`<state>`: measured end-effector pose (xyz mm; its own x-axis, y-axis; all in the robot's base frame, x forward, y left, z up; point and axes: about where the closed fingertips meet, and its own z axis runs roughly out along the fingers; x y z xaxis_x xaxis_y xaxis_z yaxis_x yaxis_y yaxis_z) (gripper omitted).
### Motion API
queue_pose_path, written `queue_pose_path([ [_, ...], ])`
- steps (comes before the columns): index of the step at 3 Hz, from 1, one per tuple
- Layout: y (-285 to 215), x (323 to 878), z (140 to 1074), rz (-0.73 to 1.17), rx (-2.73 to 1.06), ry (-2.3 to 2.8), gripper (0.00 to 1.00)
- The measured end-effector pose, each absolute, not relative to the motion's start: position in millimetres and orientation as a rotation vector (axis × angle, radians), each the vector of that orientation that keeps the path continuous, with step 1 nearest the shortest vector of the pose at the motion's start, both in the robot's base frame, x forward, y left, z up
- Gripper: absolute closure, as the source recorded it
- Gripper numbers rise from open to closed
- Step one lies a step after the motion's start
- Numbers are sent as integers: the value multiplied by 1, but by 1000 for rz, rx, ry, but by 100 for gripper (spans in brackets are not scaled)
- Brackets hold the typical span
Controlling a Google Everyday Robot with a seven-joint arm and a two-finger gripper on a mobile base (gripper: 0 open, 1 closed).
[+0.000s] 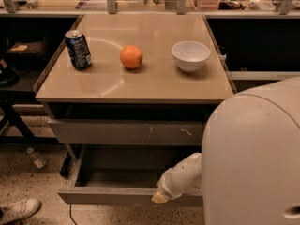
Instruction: Open middle drawer
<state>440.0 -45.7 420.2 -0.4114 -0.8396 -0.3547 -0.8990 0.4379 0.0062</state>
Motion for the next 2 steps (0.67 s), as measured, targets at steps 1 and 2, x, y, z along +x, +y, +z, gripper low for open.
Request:
queue_pose_path([
  [1,-47,433,421,291,-1482,2419,100],
  [2,-46,431,423,293,-1476,2424,100],
])
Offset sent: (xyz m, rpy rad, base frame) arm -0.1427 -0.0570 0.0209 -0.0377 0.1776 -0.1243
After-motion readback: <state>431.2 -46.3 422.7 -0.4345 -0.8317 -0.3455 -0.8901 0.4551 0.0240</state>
